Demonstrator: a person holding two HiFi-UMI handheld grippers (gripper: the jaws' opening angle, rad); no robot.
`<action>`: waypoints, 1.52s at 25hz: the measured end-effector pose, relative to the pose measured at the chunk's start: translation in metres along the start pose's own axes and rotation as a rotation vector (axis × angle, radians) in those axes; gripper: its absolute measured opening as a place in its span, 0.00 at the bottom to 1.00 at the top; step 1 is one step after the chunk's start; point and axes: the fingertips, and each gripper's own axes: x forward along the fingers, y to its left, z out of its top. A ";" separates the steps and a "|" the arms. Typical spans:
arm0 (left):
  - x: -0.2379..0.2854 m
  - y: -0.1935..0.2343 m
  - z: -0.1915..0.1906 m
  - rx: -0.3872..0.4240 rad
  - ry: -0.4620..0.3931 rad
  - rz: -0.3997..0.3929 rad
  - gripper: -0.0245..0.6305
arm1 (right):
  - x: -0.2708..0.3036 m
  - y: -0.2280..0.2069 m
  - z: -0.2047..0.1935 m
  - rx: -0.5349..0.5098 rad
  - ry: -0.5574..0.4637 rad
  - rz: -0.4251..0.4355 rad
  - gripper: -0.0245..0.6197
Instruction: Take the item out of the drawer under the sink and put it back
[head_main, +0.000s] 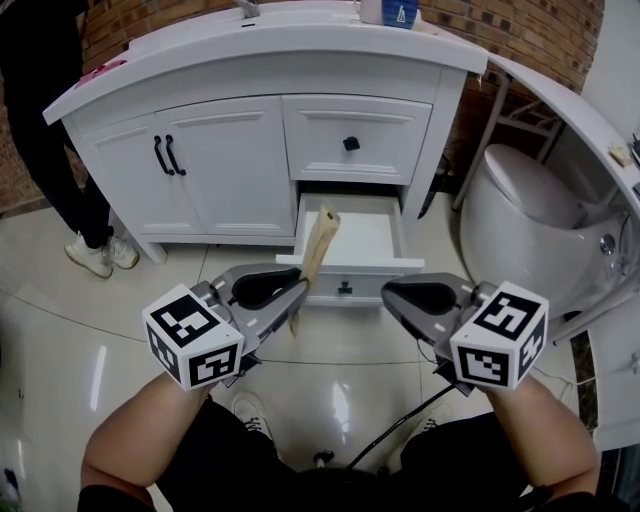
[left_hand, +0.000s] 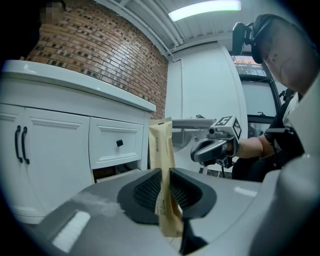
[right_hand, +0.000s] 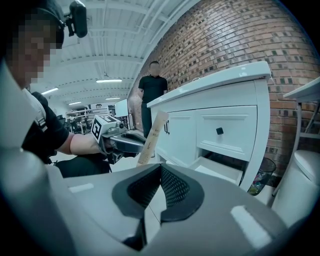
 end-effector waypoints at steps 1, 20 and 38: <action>0.000 0.001 0.001 0.020 0.002 0.008 0.13 | 0.001 0.001 0.000 0.000 0.001 0.004 0.05; 0.049 0.059 0.062 0.348 0.119 0.108 0.13 | 0.003 0.005 0.000 0.013 -0.008 0.052 0.05; 0.149 0.114 0.018 0.540 0.390 0.119 0.12 | 0.012 0.026 -0.024 -0.066 0.095 0.149 0.05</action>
